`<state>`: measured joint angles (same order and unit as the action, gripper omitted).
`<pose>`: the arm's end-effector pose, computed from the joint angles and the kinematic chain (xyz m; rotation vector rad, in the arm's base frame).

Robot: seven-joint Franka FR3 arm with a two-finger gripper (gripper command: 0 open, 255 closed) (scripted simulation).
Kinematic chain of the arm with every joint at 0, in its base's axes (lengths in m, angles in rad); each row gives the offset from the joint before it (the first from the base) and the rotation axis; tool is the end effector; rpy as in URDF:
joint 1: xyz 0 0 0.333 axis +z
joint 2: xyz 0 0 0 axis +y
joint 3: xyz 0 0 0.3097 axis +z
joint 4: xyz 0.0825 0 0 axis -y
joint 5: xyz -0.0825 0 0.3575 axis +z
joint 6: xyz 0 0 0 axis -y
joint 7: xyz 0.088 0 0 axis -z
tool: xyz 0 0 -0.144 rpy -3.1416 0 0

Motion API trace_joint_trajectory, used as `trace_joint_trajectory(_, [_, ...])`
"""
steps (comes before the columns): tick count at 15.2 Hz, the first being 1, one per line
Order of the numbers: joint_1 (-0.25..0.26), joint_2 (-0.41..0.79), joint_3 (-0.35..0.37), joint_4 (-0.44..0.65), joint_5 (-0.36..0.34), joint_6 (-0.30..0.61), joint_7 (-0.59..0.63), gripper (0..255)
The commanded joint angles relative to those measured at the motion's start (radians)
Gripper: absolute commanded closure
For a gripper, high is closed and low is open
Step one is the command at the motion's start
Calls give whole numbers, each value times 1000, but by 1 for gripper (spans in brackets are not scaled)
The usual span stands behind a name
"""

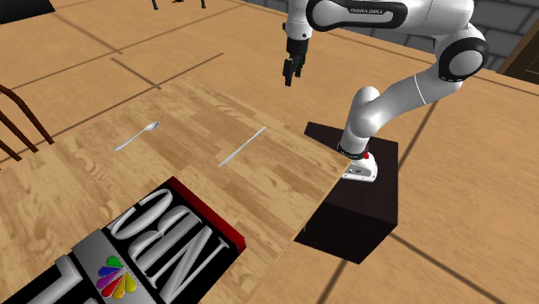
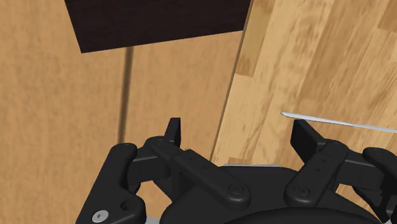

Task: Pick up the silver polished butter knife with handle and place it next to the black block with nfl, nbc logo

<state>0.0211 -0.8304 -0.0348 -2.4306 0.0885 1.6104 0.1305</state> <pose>0.2764 0.0066 0.5324 -3.0201 0.2058 -0.0038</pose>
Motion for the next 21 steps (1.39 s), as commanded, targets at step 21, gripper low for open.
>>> trace_joint_trajectory(21, [378,586,124,200,-85,337,-770,0])
